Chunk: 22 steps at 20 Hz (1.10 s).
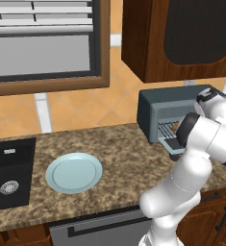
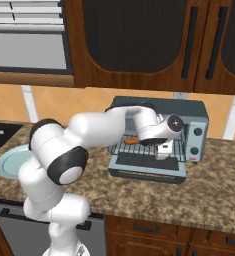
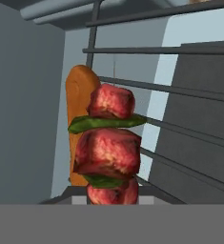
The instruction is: Pick up the kebab skewer and baguette bread, and place them inside the toaster oven. Close the toaster oven door and start by setting the timer.
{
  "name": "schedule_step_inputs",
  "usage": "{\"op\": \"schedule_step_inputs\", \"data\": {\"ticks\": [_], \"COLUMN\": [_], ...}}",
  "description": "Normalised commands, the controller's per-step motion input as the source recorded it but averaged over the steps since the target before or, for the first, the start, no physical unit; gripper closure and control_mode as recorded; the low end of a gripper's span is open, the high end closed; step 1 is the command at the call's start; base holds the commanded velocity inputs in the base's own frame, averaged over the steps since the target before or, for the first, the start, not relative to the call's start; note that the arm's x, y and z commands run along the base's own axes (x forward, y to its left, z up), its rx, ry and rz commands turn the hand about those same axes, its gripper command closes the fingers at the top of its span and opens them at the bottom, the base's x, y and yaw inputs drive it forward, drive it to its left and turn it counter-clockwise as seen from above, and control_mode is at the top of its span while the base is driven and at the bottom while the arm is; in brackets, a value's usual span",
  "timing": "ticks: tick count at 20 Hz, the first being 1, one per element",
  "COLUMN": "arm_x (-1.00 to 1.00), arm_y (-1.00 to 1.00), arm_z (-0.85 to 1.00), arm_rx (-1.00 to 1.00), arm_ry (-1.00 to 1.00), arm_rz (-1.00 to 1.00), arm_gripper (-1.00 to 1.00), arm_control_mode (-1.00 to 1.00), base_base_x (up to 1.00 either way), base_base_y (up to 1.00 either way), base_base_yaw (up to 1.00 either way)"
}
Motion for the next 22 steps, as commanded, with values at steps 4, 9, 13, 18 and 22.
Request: {"op": "schedule_step_inputs", "data": {"ticks": [4,9,13,18,22], "arm_x": [0.34,0.31,0.07,0.00,0.00], "arm_y": [0.00,0.00,0.00,0.00,-0.06], "arm_z": [-0.06,-0.03,-0.02,0.00,0.01], "arm_rx": [0.00,0.00,0.00,0.00,0.00], "arm_ry": [0.00,0.00,0.00,0.00,0.00], "arm_rz": [0.00,0.00,0.00,0.00,0.00], "arm_gripper": [1.00,1.00,-1.00,-1.00,-1.00], "arm_control_mode": [-1.00,-1.00,-1.00,-1.00,-1.00], "base_base_x": [0.00,0.00,0.00,0.00,0.00], "base_base_y": [0.00,0.00,0.00,0.00,0.00], "base_base_yaw": [0.00,0.00,0.00,0.00,0.00]}}
